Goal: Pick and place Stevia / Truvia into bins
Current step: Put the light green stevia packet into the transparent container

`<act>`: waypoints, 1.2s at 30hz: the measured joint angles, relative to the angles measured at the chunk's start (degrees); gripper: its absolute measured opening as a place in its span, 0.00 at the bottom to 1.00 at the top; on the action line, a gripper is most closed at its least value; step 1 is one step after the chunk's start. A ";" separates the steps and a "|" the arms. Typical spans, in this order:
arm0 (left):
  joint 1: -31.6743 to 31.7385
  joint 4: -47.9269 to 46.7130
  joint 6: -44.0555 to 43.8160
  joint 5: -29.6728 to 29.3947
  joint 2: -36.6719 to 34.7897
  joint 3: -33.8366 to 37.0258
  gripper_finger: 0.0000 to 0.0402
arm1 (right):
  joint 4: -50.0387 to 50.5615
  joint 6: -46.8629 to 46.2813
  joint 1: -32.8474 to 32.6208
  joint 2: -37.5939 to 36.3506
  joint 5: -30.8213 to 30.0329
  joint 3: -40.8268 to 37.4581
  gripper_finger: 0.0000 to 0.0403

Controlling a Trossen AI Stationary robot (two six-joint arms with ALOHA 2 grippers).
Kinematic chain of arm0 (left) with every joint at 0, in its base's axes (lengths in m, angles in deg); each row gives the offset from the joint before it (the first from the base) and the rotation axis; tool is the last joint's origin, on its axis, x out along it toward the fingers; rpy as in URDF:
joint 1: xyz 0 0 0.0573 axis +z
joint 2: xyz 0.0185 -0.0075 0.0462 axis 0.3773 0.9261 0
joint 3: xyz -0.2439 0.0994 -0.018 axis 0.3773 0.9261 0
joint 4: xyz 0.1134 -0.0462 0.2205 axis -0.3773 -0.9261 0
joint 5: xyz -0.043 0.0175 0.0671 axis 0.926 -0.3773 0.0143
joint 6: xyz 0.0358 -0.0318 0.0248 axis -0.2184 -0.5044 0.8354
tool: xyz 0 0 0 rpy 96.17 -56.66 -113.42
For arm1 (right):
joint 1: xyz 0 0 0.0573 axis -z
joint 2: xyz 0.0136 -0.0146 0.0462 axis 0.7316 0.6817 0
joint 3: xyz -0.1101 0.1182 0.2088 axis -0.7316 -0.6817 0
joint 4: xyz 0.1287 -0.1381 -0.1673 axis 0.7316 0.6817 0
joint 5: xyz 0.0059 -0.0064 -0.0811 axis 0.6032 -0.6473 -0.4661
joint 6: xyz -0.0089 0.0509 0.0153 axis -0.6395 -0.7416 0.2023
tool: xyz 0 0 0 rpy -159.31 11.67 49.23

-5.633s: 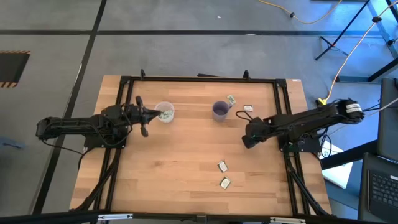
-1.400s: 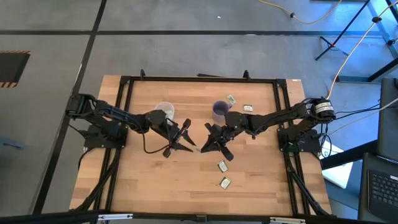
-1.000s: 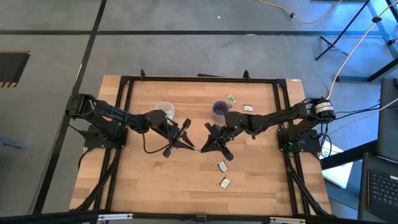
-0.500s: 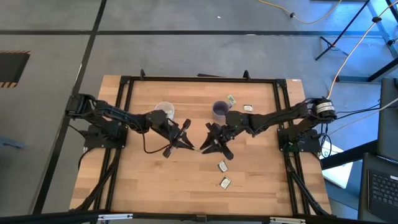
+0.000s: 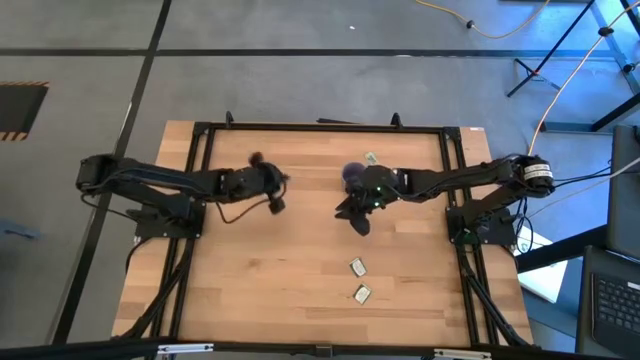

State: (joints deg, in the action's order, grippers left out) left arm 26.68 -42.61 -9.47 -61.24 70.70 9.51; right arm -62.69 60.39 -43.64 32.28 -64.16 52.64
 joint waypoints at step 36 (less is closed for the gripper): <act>-1.68 -25.25 -26.03 -2.09 -3.19 -0.01 0.03 | 5.45 2.84 2.77 0.02 -4.80 -0.01 0.33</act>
State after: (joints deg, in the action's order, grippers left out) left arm 24.99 -67.86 -35.50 -63.33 67.51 9.50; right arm -57.24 63.23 -40.87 32.31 -68.97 52.63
